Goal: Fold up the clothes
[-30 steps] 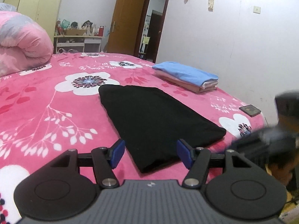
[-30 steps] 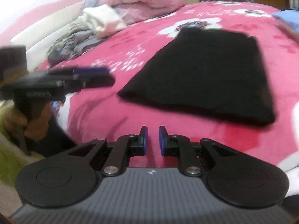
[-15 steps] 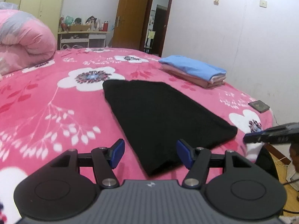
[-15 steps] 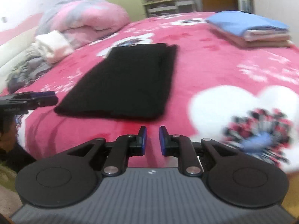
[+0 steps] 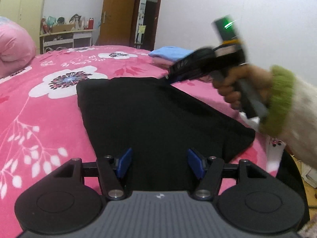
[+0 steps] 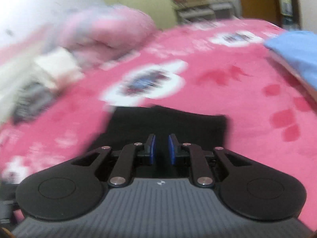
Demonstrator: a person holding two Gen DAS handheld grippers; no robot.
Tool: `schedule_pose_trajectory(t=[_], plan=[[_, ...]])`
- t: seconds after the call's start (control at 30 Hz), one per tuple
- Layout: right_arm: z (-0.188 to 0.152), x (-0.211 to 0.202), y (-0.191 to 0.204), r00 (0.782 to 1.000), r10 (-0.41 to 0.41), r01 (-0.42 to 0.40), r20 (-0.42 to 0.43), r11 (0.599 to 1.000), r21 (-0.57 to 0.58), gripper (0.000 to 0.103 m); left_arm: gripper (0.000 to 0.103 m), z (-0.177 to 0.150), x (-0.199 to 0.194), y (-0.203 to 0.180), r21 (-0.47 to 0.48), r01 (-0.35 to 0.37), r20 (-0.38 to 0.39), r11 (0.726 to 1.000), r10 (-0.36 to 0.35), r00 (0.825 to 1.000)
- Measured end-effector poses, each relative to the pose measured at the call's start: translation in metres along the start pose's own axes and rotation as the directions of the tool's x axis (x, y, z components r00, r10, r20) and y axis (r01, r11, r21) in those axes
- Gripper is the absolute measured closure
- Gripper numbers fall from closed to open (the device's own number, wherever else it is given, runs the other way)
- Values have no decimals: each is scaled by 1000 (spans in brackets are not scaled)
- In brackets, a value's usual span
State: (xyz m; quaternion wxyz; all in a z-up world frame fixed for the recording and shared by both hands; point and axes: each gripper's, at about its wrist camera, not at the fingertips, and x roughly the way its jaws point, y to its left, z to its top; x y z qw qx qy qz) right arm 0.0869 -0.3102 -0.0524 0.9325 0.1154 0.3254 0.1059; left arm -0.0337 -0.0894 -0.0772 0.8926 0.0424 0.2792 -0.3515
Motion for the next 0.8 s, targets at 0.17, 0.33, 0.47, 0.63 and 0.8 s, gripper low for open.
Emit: schedule_pose_trajectory(t=[0.17, 0.33, 0.47, 0.63, 0.8], plan=[[13, -7, -48, 988, -156, 157, -23, 977, 144, 88, 39, -5, -5, 15, -64, 64, 30, 996, -62, 998], [31, 1, -1, 994, 110, -108, -16, 990, 89, 90, 39, -11, -6, 25, -107, 112, 68, 988, -105, 992], [41, 34, -5, 993, 73, -63, -90, 992, 108, 91, 39, -17, -6, 29, -118, 138, 95, 983, -127, 987], [62, 31, -15, 997, -32, 41, -74, 991, 124, 88, 37, -21, -4, 37, -139, 176, 124, 975, -159, 979], [62, 75, 46, 938, 269, -260, -218, 963, 72, 88, 37, -22, -4, 37, -135, 180, 132, 974, -162, 978]])
